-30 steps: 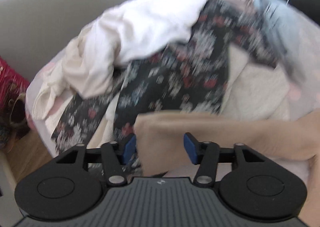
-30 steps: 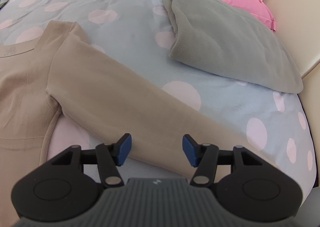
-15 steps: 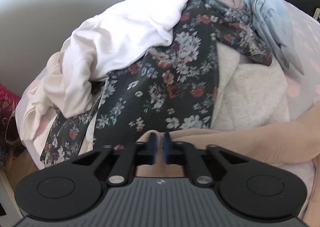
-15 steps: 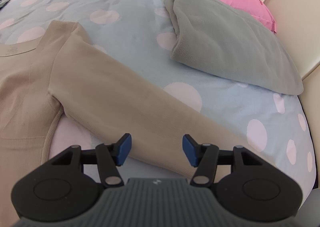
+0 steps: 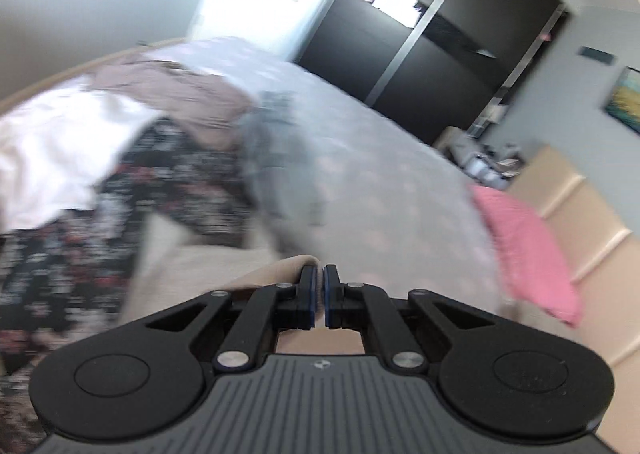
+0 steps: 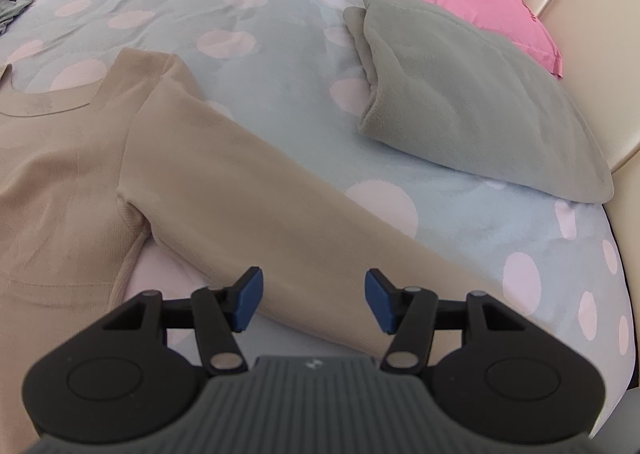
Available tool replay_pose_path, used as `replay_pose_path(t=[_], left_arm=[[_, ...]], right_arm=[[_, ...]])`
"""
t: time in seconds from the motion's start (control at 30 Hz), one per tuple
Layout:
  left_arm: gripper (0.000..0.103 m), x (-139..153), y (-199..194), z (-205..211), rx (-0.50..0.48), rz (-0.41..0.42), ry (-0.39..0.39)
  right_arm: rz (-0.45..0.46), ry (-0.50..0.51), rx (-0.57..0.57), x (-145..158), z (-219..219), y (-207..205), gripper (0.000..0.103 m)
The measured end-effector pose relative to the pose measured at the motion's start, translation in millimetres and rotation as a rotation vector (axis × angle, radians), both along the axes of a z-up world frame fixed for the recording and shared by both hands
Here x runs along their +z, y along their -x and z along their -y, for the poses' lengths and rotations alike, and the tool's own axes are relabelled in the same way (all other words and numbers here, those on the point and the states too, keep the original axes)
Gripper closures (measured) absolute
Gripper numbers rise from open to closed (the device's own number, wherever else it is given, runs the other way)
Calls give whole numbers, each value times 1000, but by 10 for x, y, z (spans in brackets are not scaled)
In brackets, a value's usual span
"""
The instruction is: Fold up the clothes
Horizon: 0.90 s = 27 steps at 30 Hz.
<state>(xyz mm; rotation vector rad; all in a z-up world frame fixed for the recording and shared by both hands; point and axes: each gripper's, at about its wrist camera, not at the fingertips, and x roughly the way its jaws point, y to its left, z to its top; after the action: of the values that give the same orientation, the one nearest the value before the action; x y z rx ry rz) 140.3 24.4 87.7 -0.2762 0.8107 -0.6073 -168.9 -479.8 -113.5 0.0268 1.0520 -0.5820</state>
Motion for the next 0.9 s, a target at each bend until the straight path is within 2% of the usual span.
replay_pose_path(t=[0.17, 0.33, 0.47, 0.63, 0.77, 0.9], left_arm=[[101, 268, 104, 856, -214, 3, 109], [101, 222, 329, 1813, -390, -14, 70], [101, 180, 509, 2576, -529, -27, 37], [101, -395, 585, 3258, -623, -123, -64], [99, -842, 602, 3572, -676, -184, -154], [63, -990, 648, 3581, -687, -174, -194]], right_arm=[[51, -32, 1, 195, -51, 8, 43], [129, -81, 14, 445, -98, -18, 43], [162, -103, 24, 529, -113, -62, 43], [168, -127, 29, 525, -78, -108, 43], [157, -150, 30, 460, -39, -114, 43], [152, -166, 29, 419, -9, -120, 43]])
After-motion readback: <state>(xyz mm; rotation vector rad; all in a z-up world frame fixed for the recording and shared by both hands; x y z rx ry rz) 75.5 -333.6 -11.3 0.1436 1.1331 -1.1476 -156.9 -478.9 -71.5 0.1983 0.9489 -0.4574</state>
